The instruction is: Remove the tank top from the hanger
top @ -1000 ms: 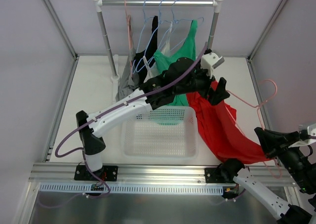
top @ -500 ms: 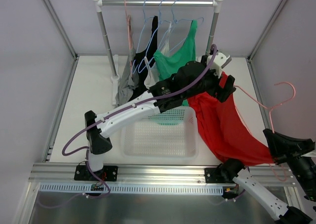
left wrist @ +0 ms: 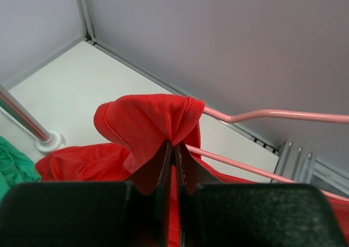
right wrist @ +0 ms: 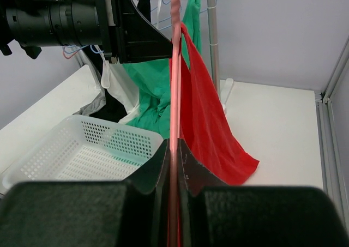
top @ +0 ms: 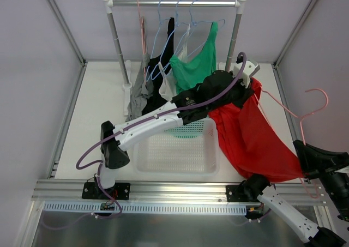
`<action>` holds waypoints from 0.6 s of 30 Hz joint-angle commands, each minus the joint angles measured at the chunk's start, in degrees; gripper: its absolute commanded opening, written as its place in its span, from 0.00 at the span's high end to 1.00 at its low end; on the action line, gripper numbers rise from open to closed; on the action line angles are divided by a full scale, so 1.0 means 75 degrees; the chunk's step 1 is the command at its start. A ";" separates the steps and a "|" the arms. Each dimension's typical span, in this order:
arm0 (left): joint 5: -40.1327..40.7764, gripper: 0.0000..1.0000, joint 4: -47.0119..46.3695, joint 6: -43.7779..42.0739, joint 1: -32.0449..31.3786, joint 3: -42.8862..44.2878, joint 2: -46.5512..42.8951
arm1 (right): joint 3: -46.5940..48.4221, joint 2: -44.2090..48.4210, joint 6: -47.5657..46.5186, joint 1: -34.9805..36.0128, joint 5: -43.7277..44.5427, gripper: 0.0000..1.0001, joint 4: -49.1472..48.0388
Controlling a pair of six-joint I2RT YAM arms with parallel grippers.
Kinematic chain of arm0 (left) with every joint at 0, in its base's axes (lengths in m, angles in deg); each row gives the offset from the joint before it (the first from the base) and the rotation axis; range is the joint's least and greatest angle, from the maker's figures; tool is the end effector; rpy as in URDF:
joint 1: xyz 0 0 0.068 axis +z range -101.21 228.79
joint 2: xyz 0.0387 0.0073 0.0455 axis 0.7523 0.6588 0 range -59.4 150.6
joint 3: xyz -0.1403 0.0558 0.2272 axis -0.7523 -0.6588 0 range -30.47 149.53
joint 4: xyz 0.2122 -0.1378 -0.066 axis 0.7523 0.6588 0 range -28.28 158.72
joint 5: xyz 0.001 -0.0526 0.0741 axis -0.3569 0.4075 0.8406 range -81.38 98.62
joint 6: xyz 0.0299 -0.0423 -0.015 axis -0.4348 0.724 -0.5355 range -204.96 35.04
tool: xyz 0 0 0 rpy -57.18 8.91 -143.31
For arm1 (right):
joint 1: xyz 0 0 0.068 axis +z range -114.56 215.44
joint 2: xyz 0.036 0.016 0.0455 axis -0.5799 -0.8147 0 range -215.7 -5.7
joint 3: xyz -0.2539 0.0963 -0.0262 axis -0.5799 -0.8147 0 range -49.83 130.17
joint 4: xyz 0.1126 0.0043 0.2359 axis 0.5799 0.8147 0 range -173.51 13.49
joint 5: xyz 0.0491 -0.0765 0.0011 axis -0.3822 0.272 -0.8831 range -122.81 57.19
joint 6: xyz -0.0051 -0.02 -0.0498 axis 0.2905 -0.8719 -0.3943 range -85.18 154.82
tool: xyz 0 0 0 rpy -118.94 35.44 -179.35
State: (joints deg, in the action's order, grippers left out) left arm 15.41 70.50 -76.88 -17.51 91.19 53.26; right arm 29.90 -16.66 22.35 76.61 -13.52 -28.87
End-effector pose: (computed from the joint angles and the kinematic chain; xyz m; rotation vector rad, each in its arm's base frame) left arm 0.1902 -0.4228 0.4551 0.7130 1.4810 -0.9180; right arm -0.0691 -0.0759 0.4401 -0.3362 1.2981 0.2008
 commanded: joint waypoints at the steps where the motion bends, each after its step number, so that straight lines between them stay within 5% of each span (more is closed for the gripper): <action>1: 0.0395 1.00 -0.0326 -0.0011 0.0016 0.0208 -0.0197 | 0.0093 -0.0226 -0.0177 0.0019 0.0205 1.00 -0.0769; 11: 0.2423 1.00 -0.0303 0.0691 0.0320 -0.0003 -0.0490 | 0.0303 -0.0027 -0.0318 0.0007 -0.0321 1.00 0.0414; 18: 0.0386 1.00 -0.0326 0.1865 0.1036 0.0334 -0.0222 | 0.0456 0.0488 -0.0505 0.0030 -0.1118 1.00 0.0474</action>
State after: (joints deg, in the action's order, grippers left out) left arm 22.51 70.65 -67.00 -11.42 90.36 52.60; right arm 30.92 -15.07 20.19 76.63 -18.05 -23.52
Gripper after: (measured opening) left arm 0.014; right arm 0.068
